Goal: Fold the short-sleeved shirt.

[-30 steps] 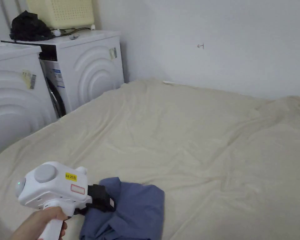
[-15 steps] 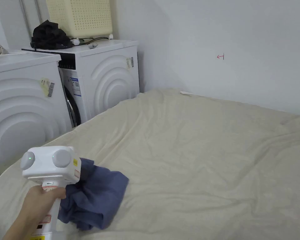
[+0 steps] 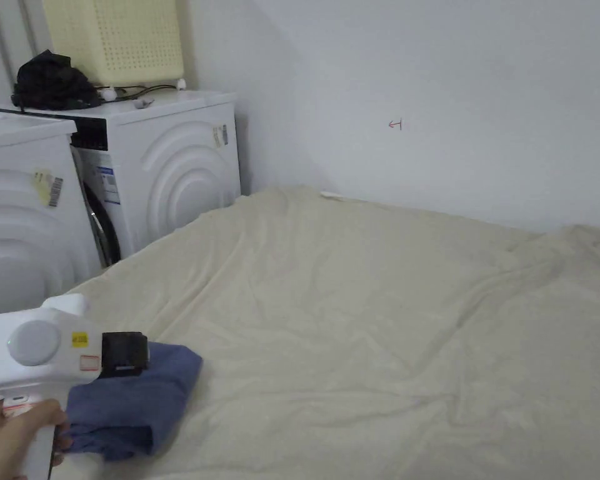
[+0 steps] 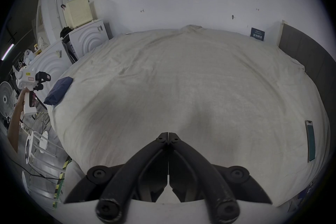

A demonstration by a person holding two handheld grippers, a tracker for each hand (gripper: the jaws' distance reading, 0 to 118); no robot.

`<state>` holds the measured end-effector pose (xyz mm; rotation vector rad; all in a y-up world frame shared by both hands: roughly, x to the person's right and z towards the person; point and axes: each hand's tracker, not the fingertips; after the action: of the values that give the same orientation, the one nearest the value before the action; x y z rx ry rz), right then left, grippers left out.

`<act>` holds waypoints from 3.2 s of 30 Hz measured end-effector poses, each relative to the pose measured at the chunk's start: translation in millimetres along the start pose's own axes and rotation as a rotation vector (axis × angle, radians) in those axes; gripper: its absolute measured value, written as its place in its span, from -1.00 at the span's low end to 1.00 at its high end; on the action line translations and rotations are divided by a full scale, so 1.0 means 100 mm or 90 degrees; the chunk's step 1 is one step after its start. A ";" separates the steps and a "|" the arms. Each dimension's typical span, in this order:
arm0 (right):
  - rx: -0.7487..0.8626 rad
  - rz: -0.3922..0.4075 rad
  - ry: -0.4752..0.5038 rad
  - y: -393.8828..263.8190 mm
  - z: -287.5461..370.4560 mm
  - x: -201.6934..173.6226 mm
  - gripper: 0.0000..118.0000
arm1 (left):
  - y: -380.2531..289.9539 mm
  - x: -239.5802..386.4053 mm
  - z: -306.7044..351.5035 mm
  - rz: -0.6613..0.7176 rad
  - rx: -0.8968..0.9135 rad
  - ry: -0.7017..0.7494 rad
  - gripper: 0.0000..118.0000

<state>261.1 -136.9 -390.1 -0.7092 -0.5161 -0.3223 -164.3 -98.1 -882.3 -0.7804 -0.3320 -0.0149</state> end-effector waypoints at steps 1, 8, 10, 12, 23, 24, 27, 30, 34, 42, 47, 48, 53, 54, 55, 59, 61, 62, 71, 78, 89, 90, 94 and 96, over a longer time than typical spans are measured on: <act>0.009 -0.002 0.000 0.00 0.04 0.00 -1.00 | -0.05 0.12 0.16 -0.016 -0.005 -0.022 0.98; 0.117 0.008 -0.027 0.06 0.53 0.13 -1.00 | -0.69 1.26 1.33 -0.062 0.166 -0.065 -0.86; 0.177 0.023 -0.039 0.09 0.80 0.15 -1.00 | -0.95 1.64 1.62 -0.104 0.215 -0.070 -0.94; 0.221 0.011 -0.050 0.12 1.00 0.21 -1.00 | -1.15 1.97 1.86 -0.094 0.242 -0.066 -0.94; 0.337 -0.023 -0.085 0.09 1.67 0.48 -1.00 | -1.76 3.24 2.54 -0.150 0.297 -0.196 -0.94; 0.345 -0.029 -0.088 0.07 1.72 0.50 -1.00 | -1.81 3.30 2.59 -0.156 0.305 -0.204 -0.94; 0.358 -0.023 -0.106 0.01 1.82 0.53 -1.00 | -1.93 3.47 2.73 -0.190 0.325 -0.196 -0.94; 0.364 -0.026 -0.107 -0.04 1.88 0.54 -1.00 | -2.00 3.48 2.90 -0.192 0.317 -0.218 -0.94; 0.365 -0.032 -0.102 -0.09 1.92 0.55 -0.98 | -2.07 3.47 3.05 -0.185 0.338 -0.212 -0.94; 0.397 -0.073 -0.073 -0.09 2.03 0.64 0.62 | -2.03 3.49 3.07 -0.166 0.359 -0.209 1.00; 0.387 -0.072 -0.071 -0.03 1.99 0.60 0.62 | -2.08 3.60 3.01 -0.180 0.348 -0.209 1.00; 0.370 -0.065 -0.073 -0.02 1.97 0.59 0.62 | -2.10 3.62 2.99 -0.191 0.336 -0.209 1.00; 0.332 -0.046 -0.106 -0.02 1.86 0.52 0.62 | -2.14 3.71 2.95 -0.217 0.306 -0.200 1.00; 0.338 -0.046 -0.109 -0.03 1.85 0.51 0.62 | -2.14 3.70 2.97 -0.214 0.308 -0.204 1.00; 0.341 -0.041 -0.105 -0.04 1.83 0.52 0.62 | -2.13 3.70 2.98 -0.214 0.309 -0.210 1.00; 0.340 -0.032 -0.109 -0.08 1.82 0.49 0.62 | -2.14 3.69 3.01 -0.221 0.310 -0.204 1.00; 0.333 -0.029 -0.147 -0.07 1.81 0.44 0.62 | -2.14 3.70 3.02 -0.224 0.310 -0.205 1.00; 0.332 -0.026 -0.161 -0.07 1.80 0.43 0.62 | -2.14 3.69 3.03 -0.224 0.309 -0.205 1.00; 0.330 -0.028 -0.161 -0.08 1.81 0.43 0.62 | -2.15 3.69 3.06 -0.224 0.310 -0.201 1.00; 0.311 -0.040 -0.146 -0.08 1.80 0.40 0.62 | -2.15 3.67 3.08 -0.214 0.307 -0.197 1.00; 0.319 -0.041 -0.182 -0.11 1.79 0.47 0.62 | -2.16 3.67 3.06 -0.219 0.303 -0.192 1.00; 0.320 -0.039 -0.184 -0.12 1.78 0.46 0.62 | -2.17 3.67 3.05 -0.217 0.303 -0.192 1.00; 0.331 -0.015 -0.203 -0.16 1.76 0.41 0.62 | -2.18 3.68 3.04 -0.216 0.299 -0.195 1.00; 0.337 -0.018 -0.203 -0.15 1.77 0.40 0.62 | -2.20 3.68 3.04 -0.216 0.304 -0.196 1.00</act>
<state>227.6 -30.4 -246.0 -0.2361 -0.8751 -0.0876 67.2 -4.0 -420.0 -0.2428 -0.7275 -0.1302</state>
